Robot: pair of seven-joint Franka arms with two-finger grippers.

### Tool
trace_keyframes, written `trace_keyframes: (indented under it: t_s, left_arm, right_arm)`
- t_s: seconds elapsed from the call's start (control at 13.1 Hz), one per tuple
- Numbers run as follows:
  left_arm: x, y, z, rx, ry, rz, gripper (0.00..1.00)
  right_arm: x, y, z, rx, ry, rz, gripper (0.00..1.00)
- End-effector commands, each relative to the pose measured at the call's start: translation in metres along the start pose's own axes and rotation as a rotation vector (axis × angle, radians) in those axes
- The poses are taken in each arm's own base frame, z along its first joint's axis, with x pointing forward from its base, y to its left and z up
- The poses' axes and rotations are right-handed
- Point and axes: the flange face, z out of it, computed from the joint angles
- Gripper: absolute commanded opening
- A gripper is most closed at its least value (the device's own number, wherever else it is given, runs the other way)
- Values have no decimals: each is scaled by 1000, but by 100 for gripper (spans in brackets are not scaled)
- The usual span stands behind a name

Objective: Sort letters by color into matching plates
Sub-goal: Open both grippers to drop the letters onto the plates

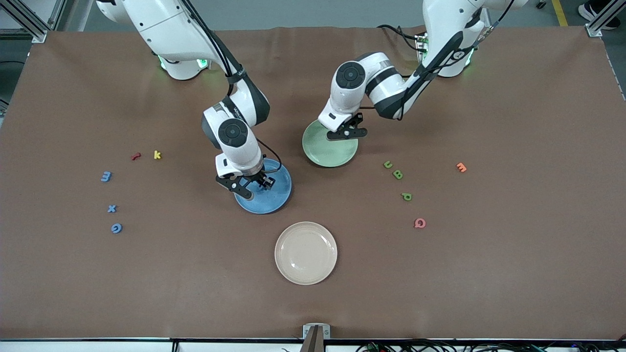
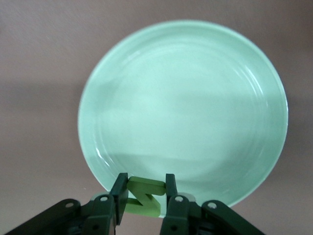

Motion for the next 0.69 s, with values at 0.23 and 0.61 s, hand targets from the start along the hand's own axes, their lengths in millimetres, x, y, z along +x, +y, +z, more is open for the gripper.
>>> trace_keyframes:
  t_s: [0.23, 0.61]
  left_arm:
    - [-3, 28, 18, -7, 19, -15, 28]
    - [6, 35, 16, -18, 41, -25, 29]
  right_arm:
    - [67, 72, -23, -11, -1, -154, 100]
    - [142, 203, -48, -19, -10, -252, 100]
